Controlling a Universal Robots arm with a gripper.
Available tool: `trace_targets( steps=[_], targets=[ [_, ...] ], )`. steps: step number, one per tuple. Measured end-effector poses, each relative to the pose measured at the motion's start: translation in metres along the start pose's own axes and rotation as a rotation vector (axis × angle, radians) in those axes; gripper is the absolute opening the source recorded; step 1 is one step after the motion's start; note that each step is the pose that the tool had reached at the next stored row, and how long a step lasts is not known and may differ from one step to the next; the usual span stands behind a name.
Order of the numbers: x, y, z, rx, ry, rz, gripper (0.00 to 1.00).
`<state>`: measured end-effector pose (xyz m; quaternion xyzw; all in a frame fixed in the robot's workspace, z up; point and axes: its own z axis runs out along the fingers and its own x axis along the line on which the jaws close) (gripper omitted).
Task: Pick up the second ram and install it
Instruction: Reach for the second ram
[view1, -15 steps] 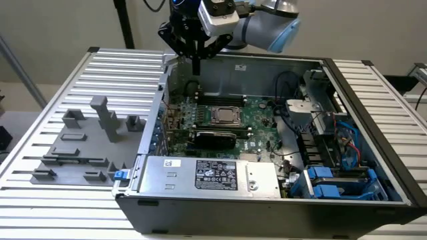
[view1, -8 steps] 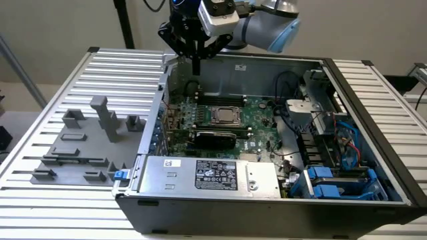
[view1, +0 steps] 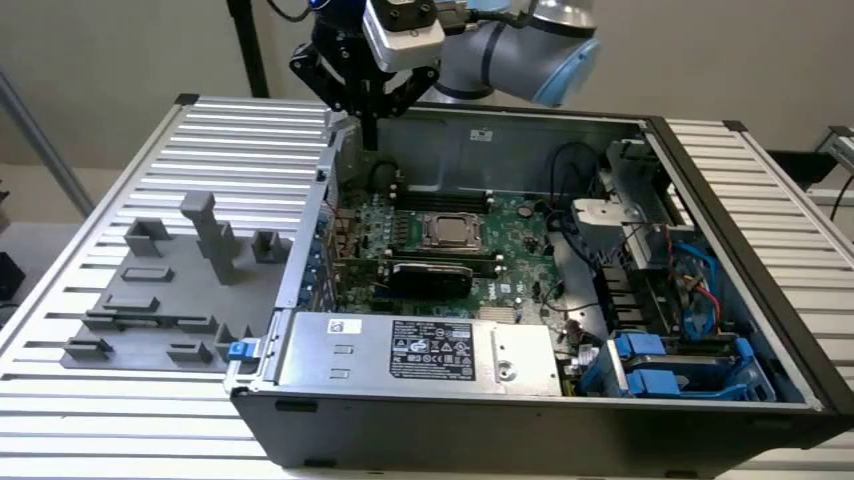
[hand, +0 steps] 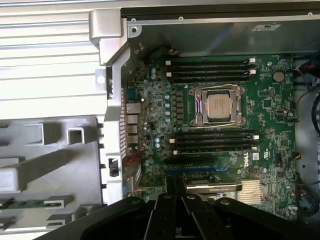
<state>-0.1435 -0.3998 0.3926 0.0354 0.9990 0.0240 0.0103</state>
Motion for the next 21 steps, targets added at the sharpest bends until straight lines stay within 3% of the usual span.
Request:
trace_targets(
  steps=[9, 21],
  targets=[
    [0.041, -0.0047, 0.0007, 0.0032, 0.0024, 0.000, 0.11],
    [0.095, -0.0102, 0.0059, 0.0207, 0.0075, 0.000, 0.11]
  ],
)
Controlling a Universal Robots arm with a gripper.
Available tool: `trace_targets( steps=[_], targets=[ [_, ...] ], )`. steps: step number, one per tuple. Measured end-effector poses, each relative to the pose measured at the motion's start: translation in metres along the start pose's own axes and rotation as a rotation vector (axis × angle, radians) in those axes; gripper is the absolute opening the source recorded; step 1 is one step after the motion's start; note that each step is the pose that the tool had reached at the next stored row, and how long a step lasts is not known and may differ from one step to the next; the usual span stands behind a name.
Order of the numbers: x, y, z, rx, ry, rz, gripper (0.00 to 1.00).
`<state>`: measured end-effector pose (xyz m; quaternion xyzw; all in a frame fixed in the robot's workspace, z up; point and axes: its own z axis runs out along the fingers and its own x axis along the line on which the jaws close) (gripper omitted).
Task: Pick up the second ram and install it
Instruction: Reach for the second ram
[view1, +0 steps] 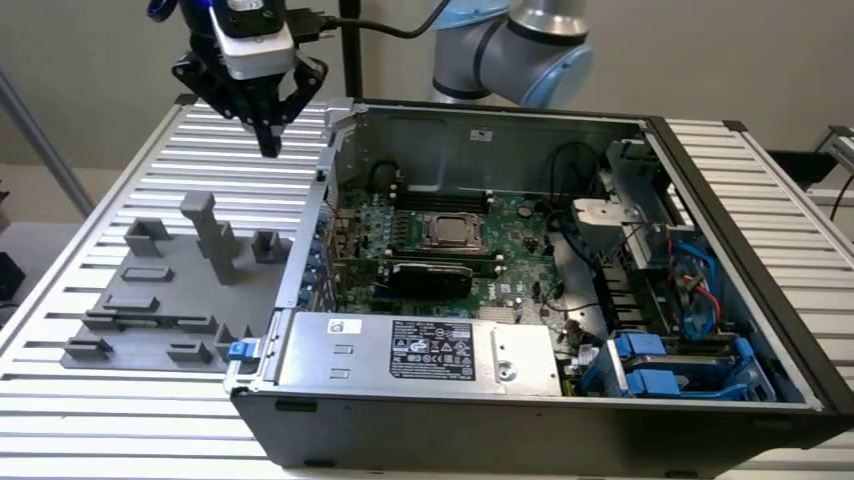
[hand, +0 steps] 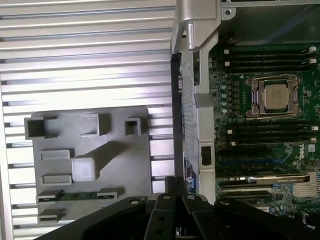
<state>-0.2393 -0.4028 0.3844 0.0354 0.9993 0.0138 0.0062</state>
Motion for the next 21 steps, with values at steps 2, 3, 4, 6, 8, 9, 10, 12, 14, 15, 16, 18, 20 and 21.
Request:
trace_targets(
  steps=[2, 3, 4, 6, 8, 9, 10, 12, 14, 15, 16, 18, 20, 21],
  targets=[
    [0.009, -0.0010, 0.0014, 0.0035, 0.0003, 0.000, 0.11],
    [0.013, -0.0014, 0.0021, 0.0053, 0.0005, 0.000, 0.11],
    [0.018, -0.0019, 0.0028, 0.0071, 0.0007, 0.000, 0.11],
    [0.027, -0.0029, 0.0043, 0.0102, 0.0009, 0.000, 0.11],
    [0.036, -0.0039, 0.0058, 0.0133, 0.0012, 0.000, 0.11],
    [0.041, -0.0045, 0.0066, 0.0148, 0.0014, 0.000, 0.11],
    [0.045, -0.0050, 0.0074, 0.0161, 0.0015, 0.000, 0.11],
    [0.054, -0.0060, 0.0090, 0.0187, 0.0018, 0.000, 0.11],
    [0.064, -0.0071, 0.0107, 0.0213, 0.0024, 0.000, 0.11],
    [0.068, -0.0076, 0.0115, 0.0223, 0.0025, 0.000, 0.11],
    [0.073, -0.0082, 0.0125, 0.0234, 0.0026, 0.000, 0.11],
    [0.082, -0.0093, 0.0140, 0.0257, 0.0032, 0.000, 0.11],
    [0.090, -0.0104, 0.0158, 0.0275, 0.0036, 0.000, 0.11],
    [0.095, -0.0111, 0.0167, 0.0282, 0.0037, 0.000, 0.11]
  ],
)
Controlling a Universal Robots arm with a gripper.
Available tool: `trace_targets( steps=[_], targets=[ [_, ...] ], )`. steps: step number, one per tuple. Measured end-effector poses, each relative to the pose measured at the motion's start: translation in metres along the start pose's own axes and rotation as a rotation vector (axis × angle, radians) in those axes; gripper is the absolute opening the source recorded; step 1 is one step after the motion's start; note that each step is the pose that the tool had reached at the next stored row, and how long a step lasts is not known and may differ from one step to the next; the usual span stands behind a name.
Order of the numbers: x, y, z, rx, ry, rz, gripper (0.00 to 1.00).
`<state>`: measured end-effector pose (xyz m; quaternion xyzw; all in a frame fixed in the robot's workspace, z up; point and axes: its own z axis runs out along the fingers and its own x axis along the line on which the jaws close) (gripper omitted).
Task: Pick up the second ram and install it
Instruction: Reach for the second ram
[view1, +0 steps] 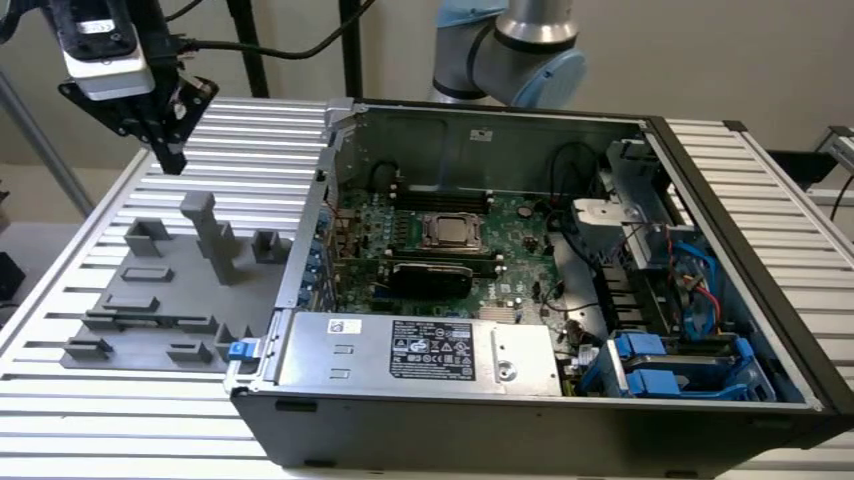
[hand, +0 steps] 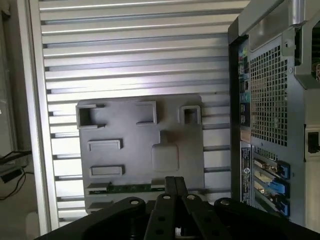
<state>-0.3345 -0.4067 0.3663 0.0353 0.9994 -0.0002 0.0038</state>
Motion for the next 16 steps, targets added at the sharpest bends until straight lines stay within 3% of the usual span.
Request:
trace_targets(
  steps=[7, 13, 16],
  targets=[
    [0.029, -0.0056, 0.0070, 0.0030, 0.0041, 0.000, 0.11],
    [0.036, -0.0165, 0.0128, 0.0042, 0.0205, 0.000, 0.11],
    [0.038, -0.0250, 0.0151, 0.0046, 0.0253, 0.000, 0.11]
  ],
)
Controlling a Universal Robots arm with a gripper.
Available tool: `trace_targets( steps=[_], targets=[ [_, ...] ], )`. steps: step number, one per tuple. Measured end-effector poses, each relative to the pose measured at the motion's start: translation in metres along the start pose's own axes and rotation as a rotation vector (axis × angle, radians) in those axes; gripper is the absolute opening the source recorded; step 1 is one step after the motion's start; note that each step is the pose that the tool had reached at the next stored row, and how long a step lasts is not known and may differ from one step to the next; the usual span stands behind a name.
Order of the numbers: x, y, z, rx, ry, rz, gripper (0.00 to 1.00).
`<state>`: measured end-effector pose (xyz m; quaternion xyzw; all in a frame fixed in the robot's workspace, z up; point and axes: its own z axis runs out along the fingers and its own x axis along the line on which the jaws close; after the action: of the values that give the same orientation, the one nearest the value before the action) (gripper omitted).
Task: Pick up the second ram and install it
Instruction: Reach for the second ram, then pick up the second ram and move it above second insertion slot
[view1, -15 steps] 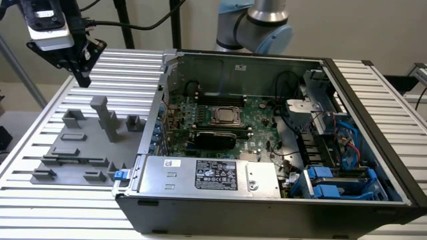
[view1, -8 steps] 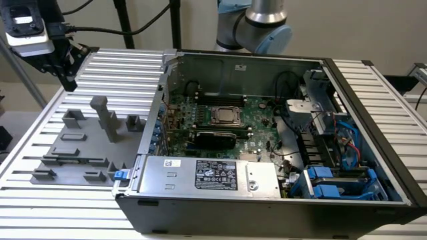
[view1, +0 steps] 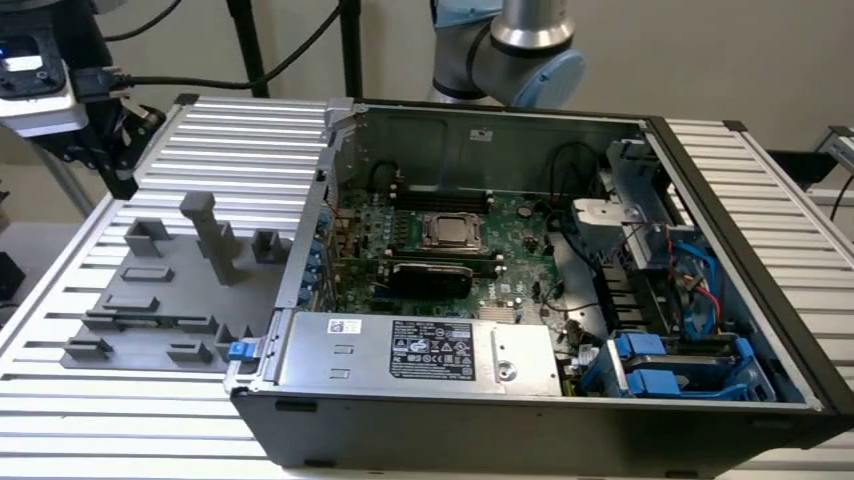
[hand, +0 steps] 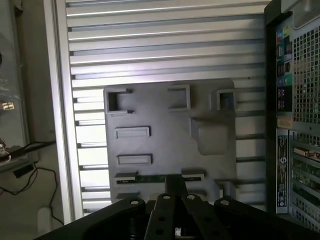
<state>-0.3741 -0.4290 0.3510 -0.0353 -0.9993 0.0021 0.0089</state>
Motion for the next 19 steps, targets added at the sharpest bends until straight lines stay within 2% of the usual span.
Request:
trace_targets(
  steps=[7, 9, 13, 19],
  targets=[
    [0.007, -0.0242, 0.0038, 0.0000, 0.0010, 0.000, 0.11],
    [0.010, -0.0292, 0.0045, -0.0022, -0.0006, -0.001, 0.11],
    [0.012, -0.0322, 0.0053, -0.0162, -0.0022, -0.005, 0.11],
    [0.012, -0.0322, 0.0053, -0.0163, -0.0022, -0.005, 0.11]
  ],
)
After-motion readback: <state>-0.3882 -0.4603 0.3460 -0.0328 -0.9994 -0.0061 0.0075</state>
